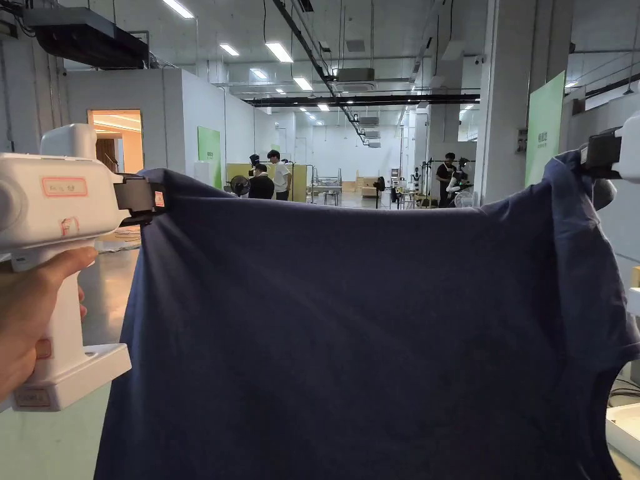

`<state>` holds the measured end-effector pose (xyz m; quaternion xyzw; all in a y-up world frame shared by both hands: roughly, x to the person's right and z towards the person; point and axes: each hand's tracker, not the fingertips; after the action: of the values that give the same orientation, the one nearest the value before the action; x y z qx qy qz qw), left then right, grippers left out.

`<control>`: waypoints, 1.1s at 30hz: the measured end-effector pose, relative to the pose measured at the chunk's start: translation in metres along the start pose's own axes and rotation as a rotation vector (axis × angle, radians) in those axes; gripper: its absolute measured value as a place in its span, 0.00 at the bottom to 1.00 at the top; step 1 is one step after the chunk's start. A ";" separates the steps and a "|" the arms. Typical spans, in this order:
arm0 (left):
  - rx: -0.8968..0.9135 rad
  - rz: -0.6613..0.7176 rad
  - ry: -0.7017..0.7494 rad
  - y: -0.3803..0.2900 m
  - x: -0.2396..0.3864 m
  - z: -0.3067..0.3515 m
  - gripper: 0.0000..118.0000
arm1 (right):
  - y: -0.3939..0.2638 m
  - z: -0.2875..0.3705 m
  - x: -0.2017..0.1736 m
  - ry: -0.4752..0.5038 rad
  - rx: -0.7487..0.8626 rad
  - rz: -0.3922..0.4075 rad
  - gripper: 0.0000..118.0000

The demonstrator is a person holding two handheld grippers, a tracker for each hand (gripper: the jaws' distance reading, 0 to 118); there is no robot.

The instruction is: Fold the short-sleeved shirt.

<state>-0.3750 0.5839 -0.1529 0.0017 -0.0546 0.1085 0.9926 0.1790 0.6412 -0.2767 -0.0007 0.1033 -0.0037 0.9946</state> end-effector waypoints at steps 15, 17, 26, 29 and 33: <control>0.018 -0.014 0.015 0.011 0.005 -0.018 0.02 | 0.020 -0.015 -0.004 -0.025 0.037 0.008 0.00; 0.011 -0.016 0.021 0.007 0.004 -0.026 0.02 | 0.015 -0.023 -0.003 -0.027 0.022 0.008 0.00; -0.015 -0.020 0.029 -0.008 -0.008 -0.075 0.02 | 0.006 -0.067 -0.004 -0.043 0.011 0.029 0.00; -0.026 -0.012 0.039 -0.013 -0.011 -0.096 0.02 | 0.005 -0.086 -0.005 -0.050 0.008 0.021 0.00; -0.033 -0.053 0.074 -0.028 -0.015 -0.122 0.02 | -0.001 -0.112 -0.006 -0.058 0.004 0.060 0.00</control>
<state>-0.3702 0.5553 -0.2761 -0.0171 -0.0198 0.0813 0.9963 0.1499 0.6403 -0.3851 0.0040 0.0742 0.0259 0.9969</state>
